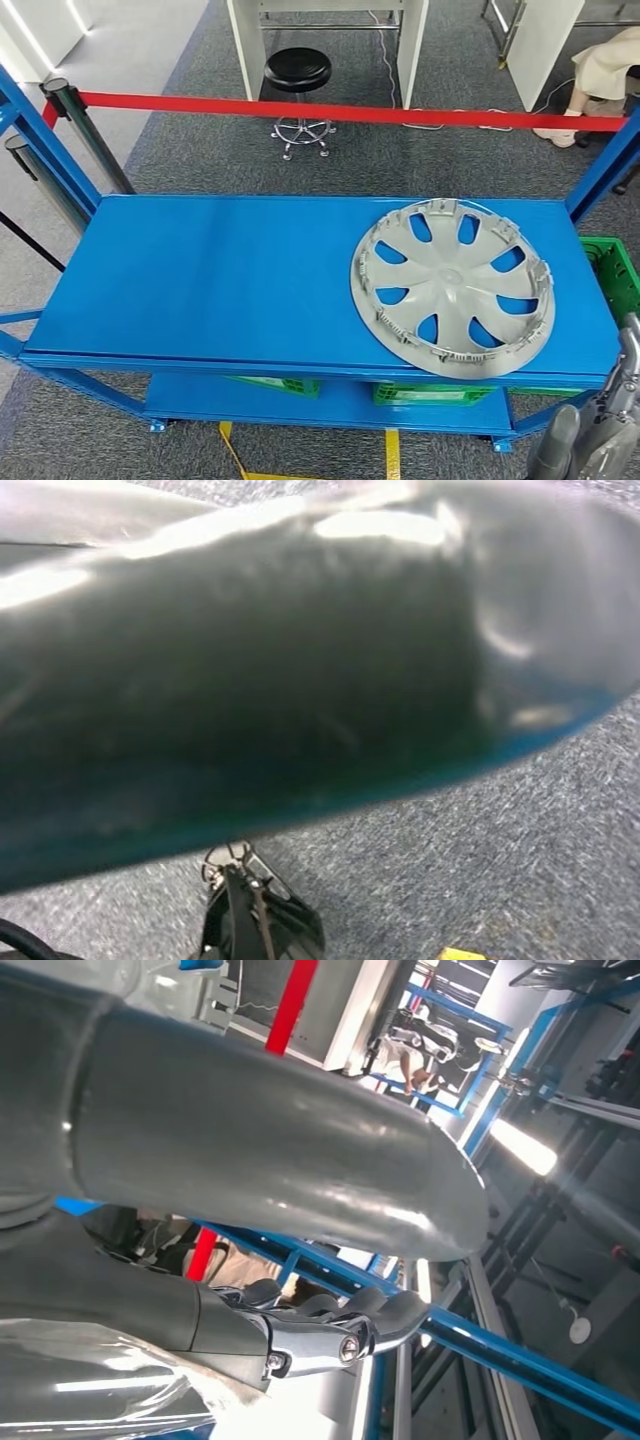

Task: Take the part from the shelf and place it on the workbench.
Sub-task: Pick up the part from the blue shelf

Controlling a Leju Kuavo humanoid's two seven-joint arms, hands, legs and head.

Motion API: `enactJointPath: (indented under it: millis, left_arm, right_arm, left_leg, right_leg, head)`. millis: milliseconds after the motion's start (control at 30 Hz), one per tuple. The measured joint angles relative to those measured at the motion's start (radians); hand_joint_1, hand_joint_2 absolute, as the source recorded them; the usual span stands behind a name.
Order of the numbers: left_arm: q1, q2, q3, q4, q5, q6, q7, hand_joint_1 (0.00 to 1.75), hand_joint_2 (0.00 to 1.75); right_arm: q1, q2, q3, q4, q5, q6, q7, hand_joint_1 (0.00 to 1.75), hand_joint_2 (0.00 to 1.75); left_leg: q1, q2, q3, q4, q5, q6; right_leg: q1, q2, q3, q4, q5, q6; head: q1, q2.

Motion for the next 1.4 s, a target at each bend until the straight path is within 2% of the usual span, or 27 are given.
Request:
enactJointPath:
  millis: [67, 133, 200, 267, 333, 433, 467, 500, 533, 600, 667, 700, 733, 767, 800, 833, 867, 933, 967, 1000, 1033, 1100, 1133, 1200, 1300, 1333, 1400]
  left_arm:
    - [-0.001, 0.001, 0.0, 0.0, -0.004, 0.0, 0.003, 0.0, 0.0]
    - [-0.003, 0.002, 0.0, 0.0, -0.012, 0.0, 0.009, 0.0, 0.0]
    - [-0.002, 0.002, 0.0, 0.0, -0.021, 0.0, 0.014, 0.0, 0.0]
    - [0.0, 0.001, 0.0, 0.001, -0.029, -0.002, 0.016, 0.0, 0.0]
    - [-0.003, 0.001, 0.0, 0.002, -0.034, -0.004, 0.016, 0.0, 0.0]
    - [-0.003, 0.002, 0.0, 0.004, -0.038, -0.007, 0.016, 0.0, 0.0]
    - [-0.002, 0.002, 0.0, 0.005, -0.04, -0.008, 0.016, 0.0, 0.0]
    - [-0.001, 0.002, 0.0, 0.006, -0.042, -0.01, 0.017, 0.0, 0.0]
    - [-0.001, 0.002, 0.0, 0.007, -0.047, -0.014, 0.017, 0.0, 0.0]
    - [-0.002, 0.002, -0.001, 0.008, -0.06, -0.022, 0.021, 0.0, 0.0]
    - [-0.004, 0.001, -0.003, 0.008, -0.077, -0.03, 0.028, 0.0, 0.0]
    - [-0.005, 0.001, -0.003, 0.008, -0.082, -0.033, 0.031, 0.0, 0.0]
    - [-0.006, 0.002, -0.004, 0.008, -0.089, -0.036, 0.033, 0.0, 0.0]
    - [-0.006, 0.004, -0.005, 0.008, -0.095, -0.039, 0.034, 0.0, 0.0]
    - [-0.006, 0.006, -0.006, 0.008, -0.101, -0.042, 0.034, 0.0, 0.0]
    - [-0.007, 0.009, -0.008, 0.008, -0.109, -0.046, 0.036, 0.0, 0.0]
    - [-0.008, 0.012, -0.01, 0.009, -0.114, -0.051, 0.037, 0.0, 0.0]
    - [-0.009, 0.016, -0.015, 0.012, -0.124, -0.059, 0.042, 0.0, 0.0]
    - [-0.01, 0.018, -0.018, 0.015, -0.128, -0.062, 0.045, 0.0, 0.0]
    - [-0.01, 0.02, -0.021, 0.017, -0.131, -0.064, 0.047, 0.0, 0.0]
    - [-0.009, 0.021, -0.023, 0.019, -0.135, -0.065, 0.05, 0.0, 0.0]
    - [-0.01, 0.024, -0.028, 0.022, -0.141, -0.069, 0.055, 0.0, 0.0]
    - [-0.011, 0.024, -0.029, 0.022, -0.144, -0.071, 0.058, 0.0, 0.0]
    - [-0.013, 0.025, -0.031, 0.024, -0.148, -0.073, 0.066, 0.0, 0.0]
    - [-0.011, 0.025, -0.032, 0.024, -0.152, -0.074, 0.072, 0.0, 0.0]
    - [-0.012, 0.025, -0.033, 0.024, -0.152, -0.075, 0.072, 0.0, 0.0]
    - [-0.014, 0.027, -0.034, 0.024, -0.153, -0.075, 0.074, 0.0, 0.0]
  right_arm:
    - [-0.001, 0.0, 0.0, 0.001, -0.01, 0.013, 0.006, 0.0, 0.0]
    - [-0.003, 0.0, -0.001, 0.004, -0.036, 0.041, 0.021, 0.0, 0.0]
    - [-0.007, 0.0, -0.01, 0.014, -0.069, 0.086, 0.043, 0.0, 0.0]
    - [-0.012, -0.001, -0.028, 0.031, -0.091, 0.137, 0.06, 0.0, 0.0]
    - [-0.018, -0.004, -0.052, 0.052, -0.101, 0.175, 0.073, 0.0, 0.0]
    - [-0.025, -0.006, -0.08, 0.085, -0.099, 0.199, 0.081, 0.0, 0.0]
    - [-0.026, -0.006, -0.087, 0.095, -0.092, 0.206, 0.085, 0.0, 0.0]
    - [-0.027, -0.007, -0.094, 0.103, -0.083, 0.216, 0.092, 0.0, 0.0]
    - [-0.031, -0.008, -0.101, 0.112, -0.073, 0.229, 0.1, 0.0, 0.0]
    - [-0.047, -0.015, -0.117, 0.138, -0.054, 0.261, 0.126, 0.0, 0.0]
    - [-0.068, -0.028, -0.138, 0.173, -0.043, 0.294, 0.15, 0.0, 0.0]
    - [-0.077, -0.036, -0.15, 0.191, -0.042, 0.31, 0.158, 0.0, 0.44]
    - [-0.086, -0.046, -0.162, 0.209, -0.043, 0.328, 0.163, 0.0, 0.44]
    - [-0.098, -0.056, -0.175, 0.228, -0.047, 0.348, 0.17, 0.0, 0.87]
    - [-0.114, -0.069, -0.189, 0.251, -0.052, 0.371, 0.177, 0.0, 1.31]
    - [-0.134, -0.084, -0.204, 0.278, -0.056, 0.397, 0.184, 0.0, 1.31]
    - [-0.156, -0.101, -0.22, 0.31, -0.058, 0.421, 0.19, 0.0, 1.75]
    - [-0.198, -0.135, -0.25, 0.377, -0.05, 0.46, 0.195, 0.0, 1.75]
    - [-0.217, -0.151, -0.262, 0.408, -0.041, 0.472, 0.197, 0.0, 1.75]
    - [-0.233, -0.165, -0.27, 0.433, -0.028, 0.479, 0.199, 0.0, 1.75]
    - [-0.247, -0.178, -0.275, 0.453, -0.012, 0.483, 0.202, 0.0, 1.75]
    - [-0.271, -0.204, -0.279, 0.482, 0.024, 0.484, 0.215, 0.0, 1.75]
    - [-0.282, -0.216, -0.278, 0.493, 0.04, 0.484, 0.223, 0.0, 1.75]
    - [-0.3, -0.242, -0.275, 0.509, 0.064, 0.485, 0.237, 0.0, 1.75]
    - [-0.324, -0.283, -0.263, 0.525, 0.092, 0.497, 0.25, 0.0, 1.75]
    - [-0.332, -0.297, -0.257, 0.529, 0.099, 0.502, 0.253, 0.0, 1.75]
    - [-0.345, -0.319, -0.246, 0.537, 0.108, 0.509, 0.258, 0.0, 1.75]
  left_leg:
    - [-0.002, 0.0, 0.05, -0.126, 0.074, 0.009]
    - [-0.007, 0.001, 0.08, -0.21, 0.086, 0.02]
    - [-0.011, 0.001, 0.077, -0.217, 0.086, 0.03]
    - [-0.006, 0.001, 0.076, -0.227, 0.125, 0.043]
    - [-0.002, 0.003, 0.071, -0.236, 0.145, 0.055]
    - [-0.005, 0.004, 0.056, -0.236, 0.154, 0.062]
    - [-0.006, 0.004, 0.053, -0.235, 0.156, 0.062]
    - [-0.007, 0.003, 0.052, -0.235, 0.157, 0.062]
    - [-0.007, 0.003, 0.053, -0.235, 0.157, 0.061]
    - [-0.009, 0.003, 0.055, -0.233, 0.155, 0.057]
    - [-0.012, 0.003, 0.052, -0.23, 0.154, 0.048]
    - [-0.012, 0.003, 0.05, -0.23, 0.155, 0.044]
    - [-0.012, 0.003, 0.05, -0.23, 0.156, 0.039]
    - [-0.011, 0.003, 0.05, -0.229, 0.154, 0.035]
    - [-0.011, 0.002, 0.045, -0.217, 0.144, 0.03]
    - [-0.01, 0.002, 0.033, -0.188, 0.125, 0.025]
    - [-0.008, 0.002, 0.009, -0.135, 0.096, 0.02]
    - [-0.005, 0.002, -0.056, 0.001, 0.039, 0.013]
    - [-0.003, 0.002, -0.079, 0.046, 0.029, 0.011]
    - [-0.003, 0.002, -0.086, 0.055, 0.041, 0.011]
    - [-0.003, 0.002, -0.074, 0.023, 0.071, 0.012]
    - [-0.003, 0.002, -0.018, -0.111, 0.147, 0.019]
    - [-0.005, 0.002, 0.006, -0.172, 0.17, 0.023]
    - [-0.009, 0.002, 0.022, -0.223, 0.177, 0.032]
    - [-0.008, 0.002, 0.021, -0.234, 0.183, 0.049]
    - [-0.007, 0.002, 0.022, -0.238, 0.186, 0.056]
    - [-0.007, 0.003, 0.022, -0.241, 0.188, 0.063]
  right_leg:
    - [0.001, 0.001, 0.003, 0.0, 0.002, 0.003]
    - [0.002, 0.001, 0.004, 0.0, 0.007, 0.011]
    - [0.003, 0.001, 0.004, -0.002, 0.011, 0.023]
    - [0.003, 0.002, 0.0, 0.002, 0.006, 0.035]
    - [0.003, 0.003, -0.025, 0.054, -0.038, 0.044]
    - [0.002, 0.003, -0.095, 0.234, -0.138, 0.05]
    - [0.002, 0.003, -0.101, 0.262, -0.145, 0.051]
    - [0.002, 0.003, -0.087, 0.249, -0.132, 0.051]
    - [0.002, 0.003, -0.055, 0.2, -0.104, 0.049]
    - [0.004, 0.003, 0.026, 0.057, -0.053, 0.042]
    - [0.007, 0.002, 0.069, -0.019, -0.041, 0.034]
    - [0.01, 0.002, 0.073, -0.024, -0.044, 0.031]
    - [0.009, 0.002, 0.072, -0.027, -0.042, 0.026]
    - [0.007, 0.002, 0.073, -0.03, -0.039, 0.022]
    - [0.004, 0.002, 0.075, -0.034, -0.036, 0.016]
    - [0.001, 0.002, 0.075, -0.039, -0.033, 0.011]
    - [-0.001, 0.001, 0.076, -0.041, -0.032, 0.008]
    - [-0.001, 0.0, 0.075, -0.041, -0.031, 0.007]
    - [-0.001, -0.001, 0.075, -0.04, -0.031, 0.007]
    - [-0.001, 0.0, 0.075, -0.04, -0.031, 0.007]
    - [-0.001, 0.0, 0.077, -0.04, -0.032, 0.008]
    - [0.0, 0.001, 0.079, -0.039, -0.033, 0.011]
    - [0.002, 0.001, 0.078, -0.038, -0.034, 0.016]
    - [0.003, 0.001, 0.072, -0.037, -0.033, 0.027]
    - [0.0, 0.0, 0.062, -0.031, -0.04, 0.045]
    - [-0.001, 0.001, 0.051, -0.007, -0.057, 0.049]
    - [-0.002, 0.002, -0.003, 0.108, -0.118, 0.055]
  head:
    - [0.0, 0.0]
    - [0.0, 0.0]
    - [0.0, 0.0]
    - [0.0, 0.0]
    - [0.005, 0.0]
    - [0.011, 0.0]
    - [0.011, 0.0]
    - [0.011, 0.0]
    - [0.011, 0.0]
    - [0.011, 0.0]
    - [0.01, 0.0]
    - [0.01, 0.0]
    - [0.009, 0.0]
    - [0.01, 0.0]
    - [0.008, 0.0]
    - [0.005, 0.0]
    - [0.003, 0.0]
    - [0.0, 0.0]
    - [0.0, 0.0]
    - [0.0, 0.0]
    - [0.0, 0.0]
    - [0.0, 0.0]
    - [0.0, 0.0]
    - [0.001, 0.0]
    - [0.002, 0.0]
    - [0.004, 0.0]
    - [0.007, 0.0]
